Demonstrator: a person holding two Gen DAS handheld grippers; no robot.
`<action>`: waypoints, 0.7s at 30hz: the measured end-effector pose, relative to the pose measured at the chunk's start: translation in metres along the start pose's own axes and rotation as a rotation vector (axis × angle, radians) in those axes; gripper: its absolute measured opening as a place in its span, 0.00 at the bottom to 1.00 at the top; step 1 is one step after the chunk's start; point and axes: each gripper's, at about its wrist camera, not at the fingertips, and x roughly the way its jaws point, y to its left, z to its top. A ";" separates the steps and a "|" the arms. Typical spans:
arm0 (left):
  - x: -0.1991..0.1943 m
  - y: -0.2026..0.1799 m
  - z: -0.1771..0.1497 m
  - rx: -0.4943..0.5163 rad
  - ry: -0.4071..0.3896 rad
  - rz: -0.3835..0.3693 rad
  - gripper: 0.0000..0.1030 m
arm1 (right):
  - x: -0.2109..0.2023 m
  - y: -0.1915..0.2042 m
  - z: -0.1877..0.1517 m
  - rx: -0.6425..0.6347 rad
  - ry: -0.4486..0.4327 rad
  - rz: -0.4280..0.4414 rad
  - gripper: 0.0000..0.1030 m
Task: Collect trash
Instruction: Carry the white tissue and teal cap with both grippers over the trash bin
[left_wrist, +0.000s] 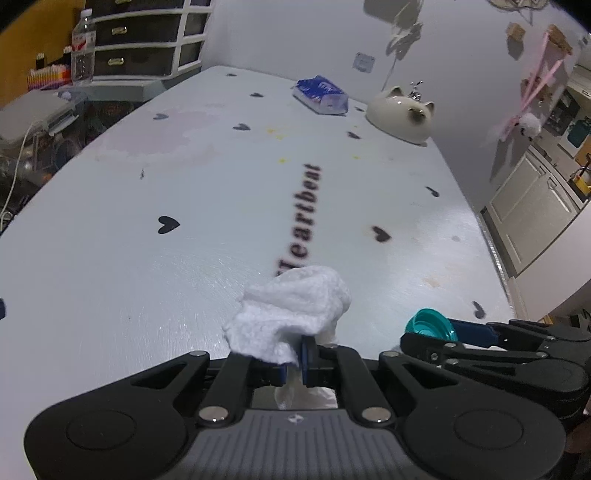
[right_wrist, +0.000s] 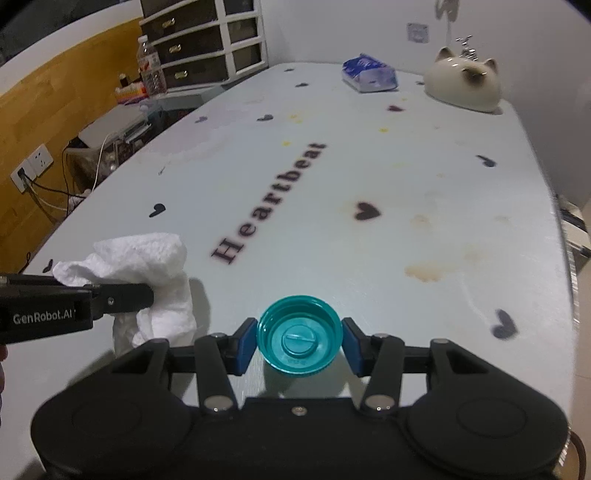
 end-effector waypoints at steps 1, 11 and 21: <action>-0.007 -0.002 -0.002 0.002 -0.005 -0.001 0.07 | -0.009 -0.001 -0.002 0.005 -0.008 -0.006 0.48; -0.075 -0.026 -0.030 0.045 -0.063 -0.004 0.07 | -0.088 0.002 -0.026 0.032 -0.085 -0.025 0.48; -0.127 -0.052 -0.066 0.076 -0.098 -0.024 0.07 | -0.153 0.001 -0.062 0.045 -0.129 -0.050 0.48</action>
